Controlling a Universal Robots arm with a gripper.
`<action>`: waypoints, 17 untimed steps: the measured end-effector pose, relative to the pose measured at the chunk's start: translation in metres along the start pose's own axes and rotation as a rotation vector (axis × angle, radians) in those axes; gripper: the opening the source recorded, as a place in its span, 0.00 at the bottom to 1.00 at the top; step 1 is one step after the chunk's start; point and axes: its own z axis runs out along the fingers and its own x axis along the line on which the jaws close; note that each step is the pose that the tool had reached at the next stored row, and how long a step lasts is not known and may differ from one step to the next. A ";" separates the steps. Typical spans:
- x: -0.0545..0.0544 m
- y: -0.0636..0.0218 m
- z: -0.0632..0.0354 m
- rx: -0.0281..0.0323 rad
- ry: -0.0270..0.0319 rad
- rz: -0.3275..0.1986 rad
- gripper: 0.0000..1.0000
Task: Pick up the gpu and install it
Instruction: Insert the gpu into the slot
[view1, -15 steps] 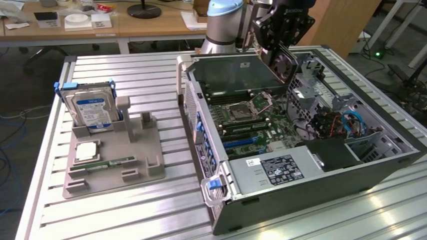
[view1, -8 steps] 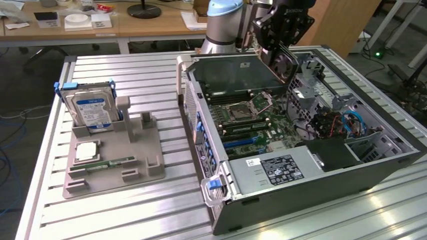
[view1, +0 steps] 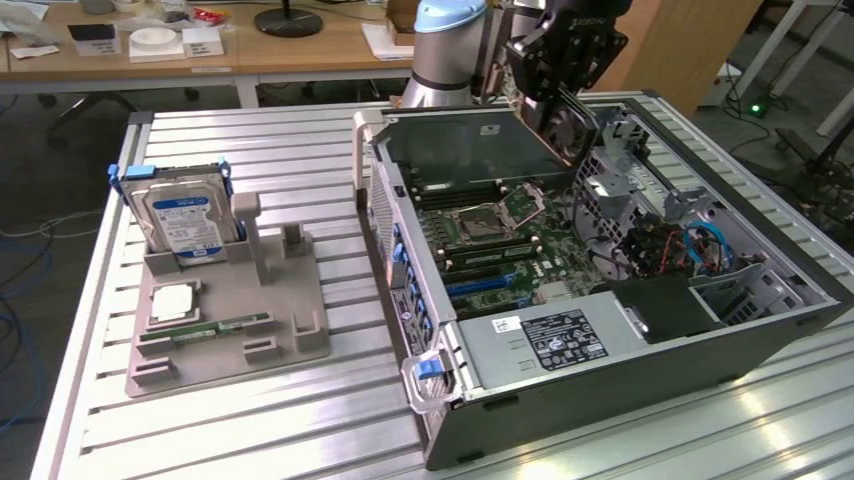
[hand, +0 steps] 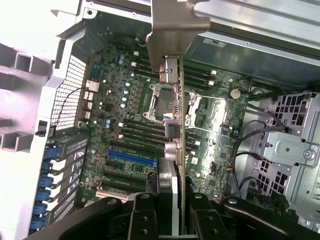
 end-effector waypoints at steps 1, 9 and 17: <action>0.000 0.0000 0.0000 0.0000 0.0001 -0.004 0.28; 0.000 0.0000 0.0000 -0.0005 0.0012 -0.055 0.28; 0.000 0.0000 0.0000 -0.0017 0.0034 -0.158 0.28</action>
